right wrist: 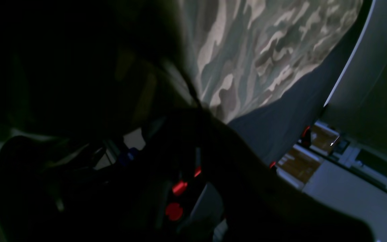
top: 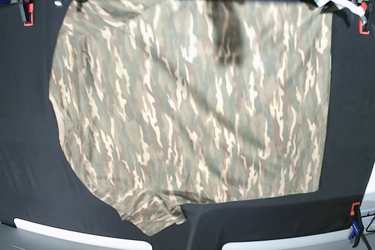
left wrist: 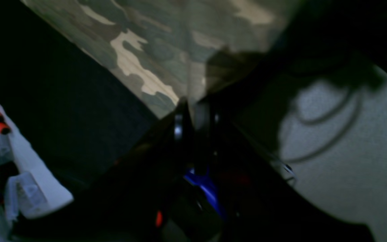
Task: Layout the t-shirt on the table in an organized manner, then fold the t-shirt properly
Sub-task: 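Lift the shirt with both grippers and pull it toward the robot, then lower the shirt onto the table and release both grippers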
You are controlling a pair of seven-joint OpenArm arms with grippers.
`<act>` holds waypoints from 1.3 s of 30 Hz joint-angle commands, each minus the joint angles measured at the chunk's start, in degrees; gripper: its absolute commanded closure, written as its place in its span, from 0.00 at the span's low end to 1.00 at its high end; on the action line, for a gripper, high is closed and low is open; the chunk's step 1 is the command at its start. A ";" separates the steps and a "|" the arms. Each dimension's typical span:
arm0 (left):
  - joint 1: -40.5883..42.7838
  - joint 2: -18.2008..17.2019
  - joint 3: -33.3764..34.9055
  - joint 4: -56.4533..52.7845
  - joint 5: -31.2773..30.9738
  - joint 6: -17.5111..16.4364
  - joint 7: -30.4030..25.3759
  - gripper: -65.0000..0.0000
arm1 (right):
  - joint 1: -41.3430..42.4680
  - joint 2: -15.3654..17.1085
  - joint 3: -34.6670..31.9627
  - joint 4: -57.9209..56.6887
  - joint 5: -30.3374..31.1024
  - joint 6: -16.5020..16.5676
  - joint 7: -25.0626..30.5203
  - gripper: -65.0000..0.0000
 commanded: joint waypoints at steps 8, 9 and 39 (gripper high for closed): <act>0.74 -0.79 -2.32 0.98 0.02 1.84 1.73 1.00 | -1.70 0.50 1.01 1.11 -1.07 -1.27 -0.50 1.00; 0.76 -0.79 -3.10 1.01 0.02 1.95 1.92 1.00 | -1.70 0.50 1.03 1.11 -1.07 -1.29 -0.50 1.00; -12.44 7.45 -10.75 0.83 -6.49 7.34 -3.39 1.00 | 28.24 -3.69 5.18 0.85 20.68 3.78 0.79 1.00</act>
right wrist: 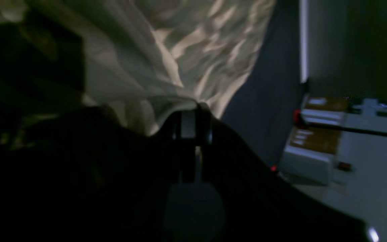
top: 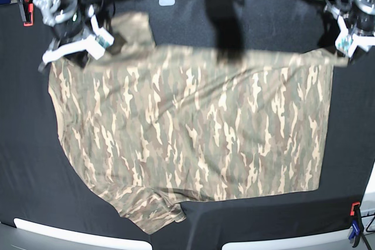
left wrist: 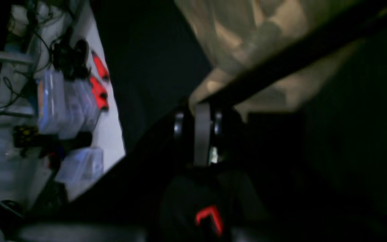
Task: Layout the t-shirt on the table in an organized manner, then fold the t-shirt properly
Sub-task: 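Lower the shirt onto the table and release both grippers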
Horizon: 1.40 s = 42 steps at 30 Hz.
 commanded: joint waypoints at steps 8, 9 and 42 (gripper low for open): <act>-7.74 1.44 -0.50 0.70 -4.39 -3.13 -1.09 1.00 | 7.63 -0.59 0.39 -7.41 -0.15 -0.79 2.47 1.00; -8.48 1.60 -0.50 0.55 -5.77 -3.82 -1.11 1.00 | 8.63 -0.66 0.39 -8.17 1.09 -0.79 2.99 1.00; -37.48 9.84 5.35 -33.55 -6.34 -11.17 -4.20 1.00 | 35.39 -6.36 -13.25 -31.74 4.66 2.64 5.70 1.00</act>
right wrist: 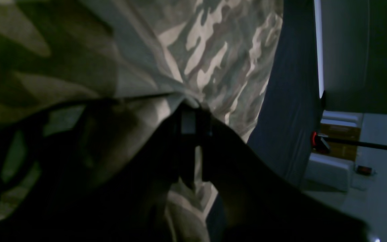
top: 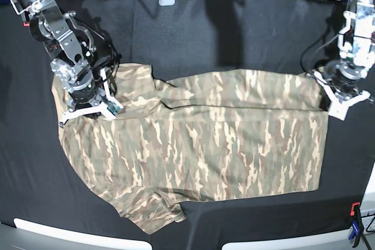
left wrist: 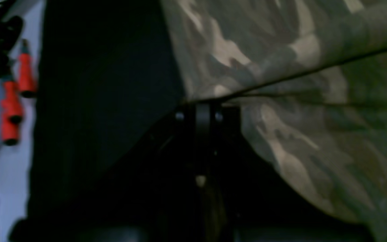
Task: Layout the t-shirt on the table in an organized manner, then fold the t-shirt properly
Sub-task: 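Lower the shirt onto the table and release both grippers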
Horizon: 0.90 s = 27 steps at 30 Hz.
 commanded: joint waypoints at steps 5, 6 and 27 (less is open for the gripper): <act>-1.07 -1.11 1.18 0.50 0.02 0.85 -2.54 1.00 | 2.86 0.92 0.52 -2.93 -1.09 -1.07 0.04 1.00; -1.09 -1.14 1.18 0.50 0.04 0.85 -2.69 1.00 | 3.61 0.90 0.52 -3.80 -1.07 -1.07 0.04 1.00; -0.74 -6.82 1.18 8.50 0.50 0.92 8.59 0.68 | 5.35 3.78 0.59 1.79 -0.59 0.33 -4.68 0.76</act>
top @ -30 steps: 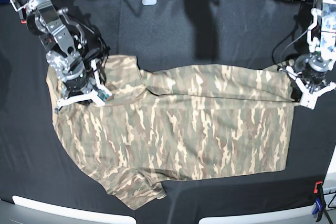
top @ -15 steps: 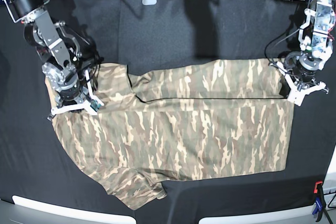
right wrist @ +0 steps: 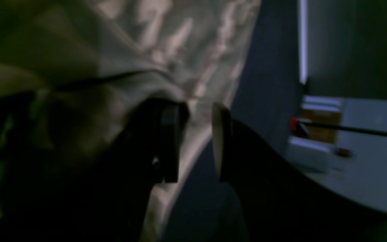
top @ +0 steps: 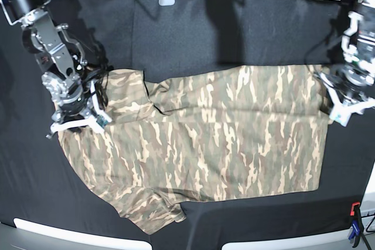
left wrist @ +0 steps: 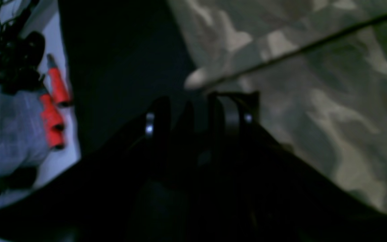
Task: Layout the t-shirt on the table in an organized manner, then fold the t-shirt properly
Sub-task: 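Lower the shirt onto the table and release both grippers, then regrasp the shirt's collar-side edge with both grippers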
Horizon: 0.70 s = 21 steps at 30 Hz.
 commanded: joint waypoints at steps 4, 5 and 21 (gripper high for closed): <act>2.97 -4.68 -0.55 5.60 -0.37 0.07 -0.02 0.68 | -2.03 4.07 0.74 7.78 1.36 -0.85 -2.01 0.76; 4.46 -5.53 -0.55 6.95 0.37 -1.77 0.00 0.68 | -3.23 4.79 0.74 9.57 1.57 -0.87 -2.67 0.76; 17.14 -6.64 3.21 12.11 24.63 -14.23 -6.36 0.69 | -17.22 6.58 0.74 27.41 -3.15 -2.51 -8.26 0.76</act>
